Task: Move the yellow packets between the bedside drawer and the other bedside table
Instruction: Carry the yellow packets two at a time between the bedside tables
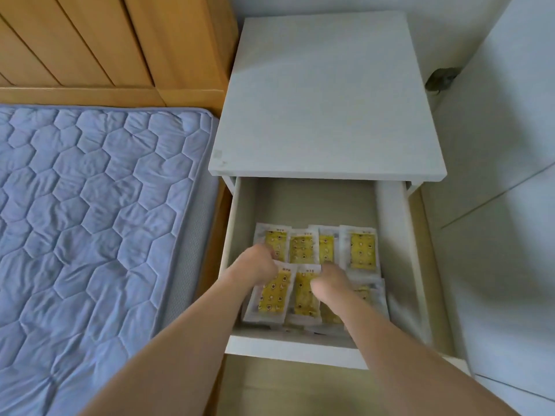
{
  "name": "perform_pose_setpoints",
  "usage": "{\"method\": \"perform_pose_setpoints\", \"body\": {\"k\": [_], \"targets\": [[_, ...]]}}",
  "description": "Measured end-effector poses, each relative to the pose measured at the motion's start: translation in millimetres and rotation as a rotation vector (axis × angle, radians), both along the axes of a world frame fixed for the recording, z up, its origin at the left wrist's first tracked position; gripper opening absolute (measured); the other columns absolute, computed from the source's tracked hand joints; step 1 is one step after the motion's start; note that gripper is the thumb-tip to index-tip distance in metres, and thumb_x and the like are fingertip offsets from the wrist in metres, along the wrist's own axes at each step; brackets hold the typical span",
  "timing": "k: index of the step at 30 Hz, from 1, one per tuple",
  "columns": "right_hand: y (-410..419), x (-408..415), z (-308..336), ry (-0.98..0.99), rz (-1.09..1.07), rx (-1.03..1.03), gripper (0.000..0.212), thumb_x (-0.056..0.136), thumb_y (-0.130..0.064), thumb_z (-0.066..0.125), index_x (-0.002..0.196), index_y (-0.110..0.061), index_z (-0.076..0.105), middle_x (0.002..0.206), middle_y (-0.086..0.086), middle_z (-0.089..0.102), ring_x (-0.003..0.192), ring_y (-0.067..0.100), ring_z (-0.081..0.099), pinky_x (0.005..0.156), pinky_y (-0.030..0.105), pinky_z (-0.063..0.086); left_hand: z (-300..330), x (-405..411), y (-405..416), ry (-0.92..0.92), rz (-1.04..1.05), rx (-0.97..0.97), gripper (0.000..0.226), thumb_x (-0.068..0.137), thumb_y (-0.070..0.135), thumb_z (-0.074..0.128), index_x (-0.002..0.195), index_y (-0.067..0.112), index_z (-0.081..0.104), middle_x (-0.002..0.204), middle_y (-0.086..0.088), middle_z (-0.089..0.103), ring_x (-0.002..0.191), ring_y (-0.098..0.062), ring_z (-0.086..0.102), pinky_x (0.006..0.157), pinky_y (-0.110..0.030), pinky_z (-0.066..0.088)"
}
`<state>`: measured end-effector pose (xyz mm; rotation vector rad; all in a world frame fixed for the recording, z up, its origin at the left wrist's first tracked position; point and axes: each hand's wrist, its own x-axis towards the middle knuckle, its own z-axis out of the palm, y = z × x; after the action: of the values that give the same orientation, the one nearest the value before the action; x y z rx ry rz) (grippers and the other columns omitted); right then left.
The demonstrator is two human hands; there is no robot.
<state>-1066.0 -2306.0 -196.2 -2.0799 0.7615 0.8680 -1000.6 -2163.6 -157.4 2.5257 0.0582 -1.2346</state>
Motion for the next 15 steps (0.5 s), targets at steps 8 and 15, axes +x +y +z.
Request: {"method": "perform_pose_setpoints", "body": {"k": [8,15], "targets": [[9,2,-10,0.059,0.195,-0.121,0.03,0.091,0.004,0.047,0.119,-0.003,0.057,0.111,0.011,0.062,0.098,0.025,0.063,0.07,0.028,0.046,-37,-27,-2,-0.246,-0.767,0.646,0.051,0.095,0.024,0.051,0.143,0.006,0.044,0.146,-0.018,0.036,0.134,-0.037,0.031,0.115,-0.05,0.024],[2,4,125,-0.076,0.315,-0.148,0.025,0.094,-0.005,0.05,0.118,-0.003,0.056,0.084,0.002,0.056,0.072,0.015,0.057,0.057,0.027,0.048,85,-29,17,-0.507,-0.761,0.618,0.046,0.094,0.023,0.05,0.138,0.01,0.05,0.139,-0.015,0.047,0.134,-0.036,0.033,0.12,-0.055,0.008]]}}
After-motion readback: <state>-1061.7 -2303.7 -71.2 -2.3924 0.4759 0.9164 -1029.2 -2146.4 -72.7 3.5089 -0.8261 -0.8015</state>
